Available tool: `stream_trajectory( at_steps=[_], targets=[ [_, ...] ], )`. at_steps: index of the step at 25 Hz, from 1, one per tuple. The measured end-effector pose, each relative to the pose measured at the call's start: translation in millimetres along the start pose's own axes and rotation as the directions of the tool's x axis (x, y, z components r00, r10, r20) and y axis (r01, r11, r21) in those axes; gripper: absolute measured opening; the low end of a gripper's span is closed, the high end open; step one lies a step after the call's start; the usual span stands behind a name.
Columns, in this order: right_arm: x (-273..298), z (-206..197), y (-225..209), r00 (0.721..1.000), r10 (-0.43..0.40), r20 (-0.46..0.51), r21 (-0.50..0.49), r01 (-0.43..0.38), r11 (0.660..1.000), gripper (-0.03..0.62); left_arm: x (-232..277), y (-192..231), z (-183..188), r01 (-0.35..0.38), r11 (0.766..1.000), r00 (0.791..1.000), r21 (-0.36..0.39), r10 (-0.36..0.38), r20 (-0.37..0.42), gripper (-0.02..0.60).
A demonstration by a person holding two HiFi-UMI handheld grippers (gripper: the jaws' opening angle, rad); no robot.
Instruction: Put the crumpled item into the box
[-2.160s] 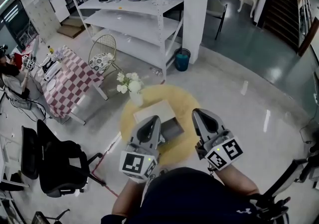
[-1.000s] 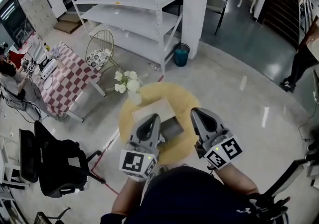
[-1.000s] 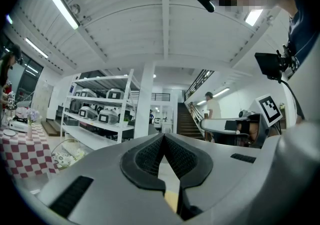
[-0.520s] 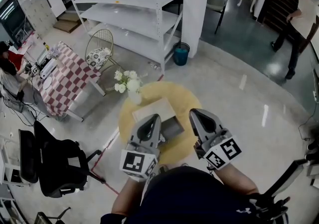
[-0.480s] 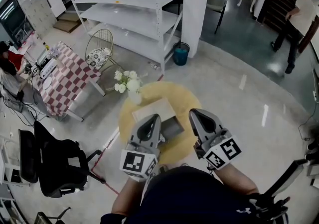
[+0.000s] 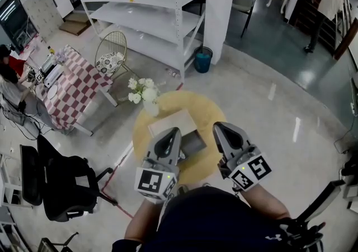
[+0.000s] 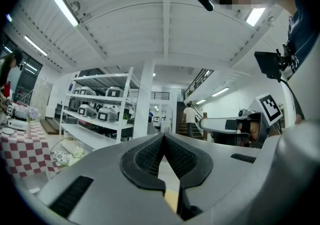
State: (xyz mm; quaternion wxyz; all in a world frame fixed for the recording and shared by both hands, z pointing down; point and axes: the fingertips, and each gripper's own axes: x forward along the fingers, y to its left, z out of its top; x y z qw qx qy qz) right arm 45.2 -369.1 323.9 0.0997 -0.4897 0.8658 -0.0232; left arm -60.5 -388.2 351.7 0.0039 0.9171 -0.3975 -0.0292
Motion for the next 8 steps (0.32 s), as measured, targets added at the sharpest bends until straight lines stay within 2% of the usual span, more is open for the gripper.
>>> stream_trajectory(
  at_steps=[8],
  targets=[
    [-0.4,-1.2,1.3,1.000,-0.001,-0.003,0.004,0.001,1.000,0.003,-1.9,2.4,-1.2,-0.004,1.000,1.000,0.002,0.004,0.003,0.017]
  ],
)
